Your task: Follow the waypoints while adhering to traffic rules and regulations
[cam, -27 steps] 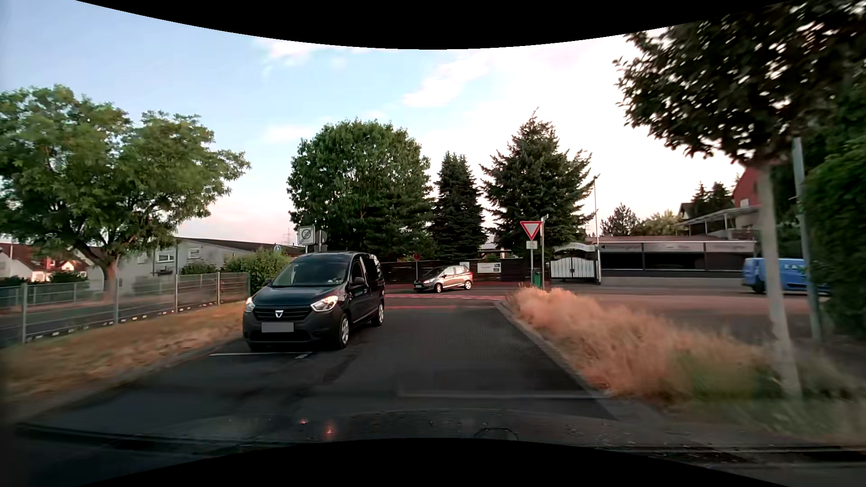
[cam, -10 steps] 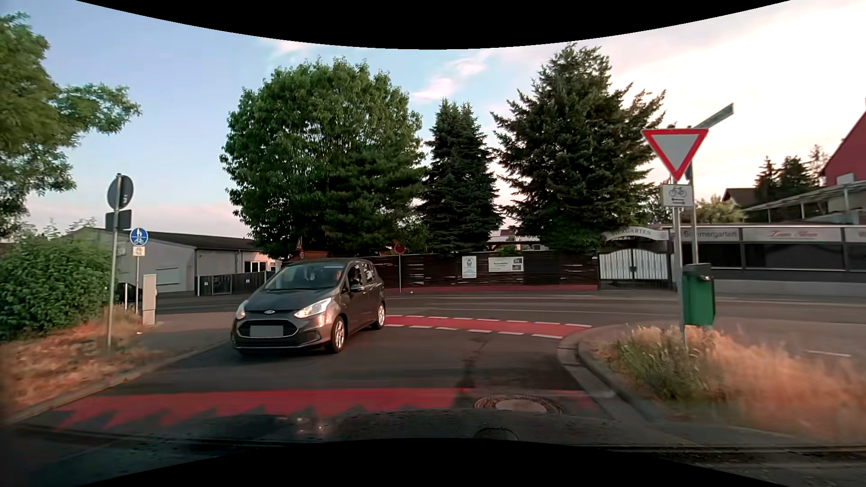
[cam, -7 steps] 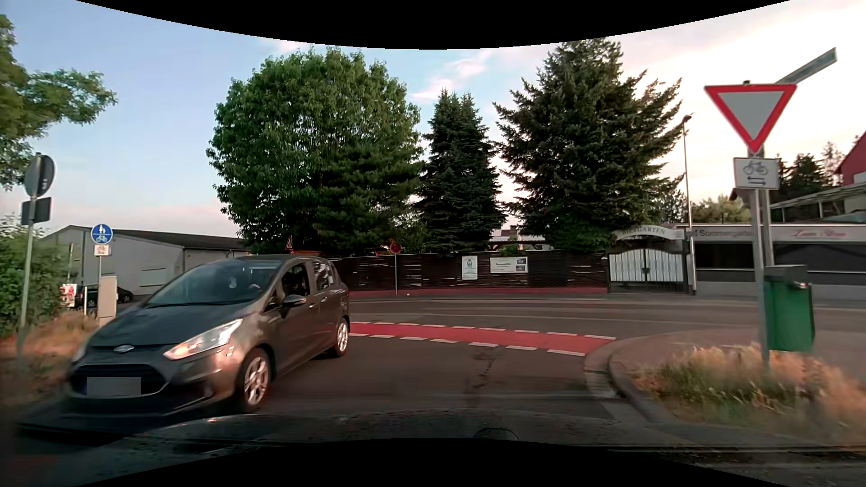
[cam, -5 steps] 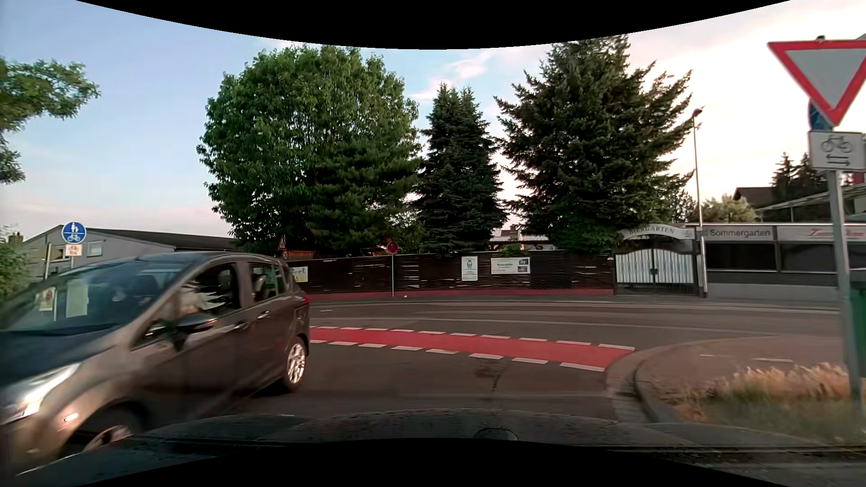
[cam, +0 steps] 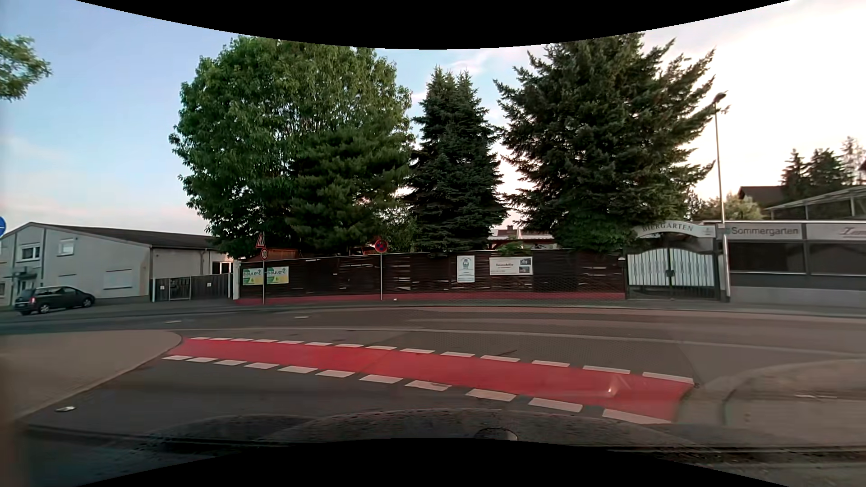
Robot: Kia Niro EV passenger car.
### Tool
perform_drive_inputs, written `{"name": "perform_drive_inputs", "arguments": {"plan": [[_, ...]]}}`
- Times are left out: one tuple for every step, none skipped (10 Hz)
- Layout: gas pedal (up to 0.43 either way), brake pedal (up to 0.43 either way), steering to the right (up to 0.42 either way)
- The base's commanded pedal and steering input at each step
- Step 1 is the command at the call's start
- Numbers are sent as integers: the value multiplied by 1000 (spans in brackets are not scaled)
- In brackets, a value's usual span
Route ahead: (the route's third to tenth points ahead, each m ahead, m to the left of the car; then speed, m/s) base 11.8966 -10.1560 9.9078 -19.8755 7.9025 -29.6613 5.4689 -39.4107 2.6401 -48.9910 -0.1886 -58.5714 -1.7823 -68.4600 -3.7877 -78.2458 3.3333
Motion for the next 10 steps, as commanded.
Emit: {"name": "perform_drive_inputs", "arguments": {"plan": [[0,226,68],[0,220,85],[0,213,103],[0,207,115],[0,201,133],[0,195,152],[0,189,164],[0,177,181],[0,165,195],[0,159,210]]}}
